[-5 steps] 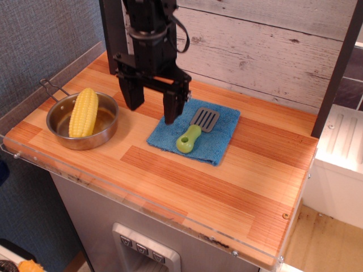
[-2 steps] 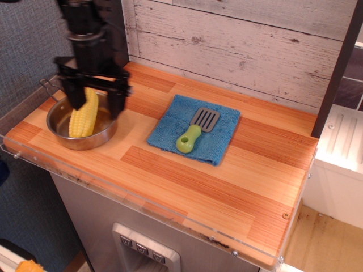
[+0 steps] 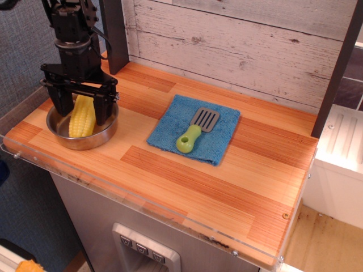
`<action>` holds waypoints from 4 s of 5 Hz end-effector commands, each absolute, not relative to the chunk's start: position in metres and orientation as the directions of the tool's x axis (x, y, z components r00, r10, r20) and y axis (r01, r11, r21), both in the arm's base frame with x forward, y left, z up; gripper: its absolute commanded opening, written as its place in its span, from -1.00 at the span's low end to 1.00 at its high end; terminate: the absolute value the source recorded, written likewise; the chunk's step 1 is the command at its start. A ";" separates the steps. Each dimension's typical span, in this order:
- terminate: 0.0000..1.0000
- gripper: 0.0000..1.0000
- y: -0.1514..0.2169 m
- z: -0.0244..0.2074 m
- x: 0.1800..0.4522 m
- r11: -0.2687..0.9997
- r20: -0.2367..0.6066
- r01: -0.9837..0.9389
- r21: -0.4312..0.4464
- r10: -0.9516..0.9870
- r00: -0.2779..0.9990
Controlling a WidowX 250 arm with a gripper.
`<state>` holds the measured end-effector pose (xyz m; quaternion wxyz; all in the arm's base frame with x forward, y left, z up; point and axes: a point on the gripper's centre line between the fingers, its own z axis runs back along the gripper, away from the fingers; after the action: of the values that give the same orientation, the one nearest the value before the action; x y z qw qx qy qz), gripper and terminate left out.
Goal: Put the corn to the right of the napkin.
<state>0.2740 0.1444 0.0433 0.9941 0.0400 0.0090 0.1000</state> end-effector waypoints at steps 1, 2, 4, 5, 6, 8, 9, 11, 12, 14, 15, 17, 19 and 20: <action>-1.00 1.00 0.151 0.035 0.280 0.971 -0.023 -0.218 0.101 0.221 0.975; -1.00 -1.00 0.151 0.028 0.281 0.969 -0.039 -0.227 0.101 0.232 0.972; -1.00 -1.00 0.132 0.059 0.277 0.970 0.066 -0.208 0.127 0.201 0.977; -1.00 -1.00 0.133 0.087 0.271 0.956 0.129 -0.272 0.108 0.258 0.958; -1.00 -1.00 0.104 0.127 0.276 0.965 0.204 -0.260 0.030 0.248 0.947; -1.00 -1.00 0.011 0.120 0.297 0.988 0.127 -0.043 -0.147 0.062 0.990; -1.00 -1.00 -0.039 0.099 0.302 0.988 0.079 -0.021 -0.151 0.033 0.996; -1.00 -1.00 -0.088 0.069 0.308 0.993 0.038 -0.049 -0.104 0.053 0.998; -1.00 -1.00 -0.093 0.053 0.311 0.994 0.034 -0.093 -0.065 0.095 0.995; -1.00 -1.00 -0.087 0.023 0.317 0.992 -0.048 -0.107 -0.065 0.104 0.993; -1.00 1.00 -0.087 0.021 0.317 0.994 -0.061 -0.087 -0.067 0.083 0.995; -1.00 1.00 -0.081 0.086 0.306 0.991 0.128 0.045 -0.128 -0.028 0.991; -1.00 1.00 -0.030 0.155 0.259 0.990 0.302 0.051 -0.130 -0.009 0.953; -1.00 1.00 0.008 0.152 0.247 0.998 0.274 -0.019 -0.063 0.036 0.961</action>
<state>0.2580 0.0052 0.1449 0.9917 -0.0288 -0.1245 0.0129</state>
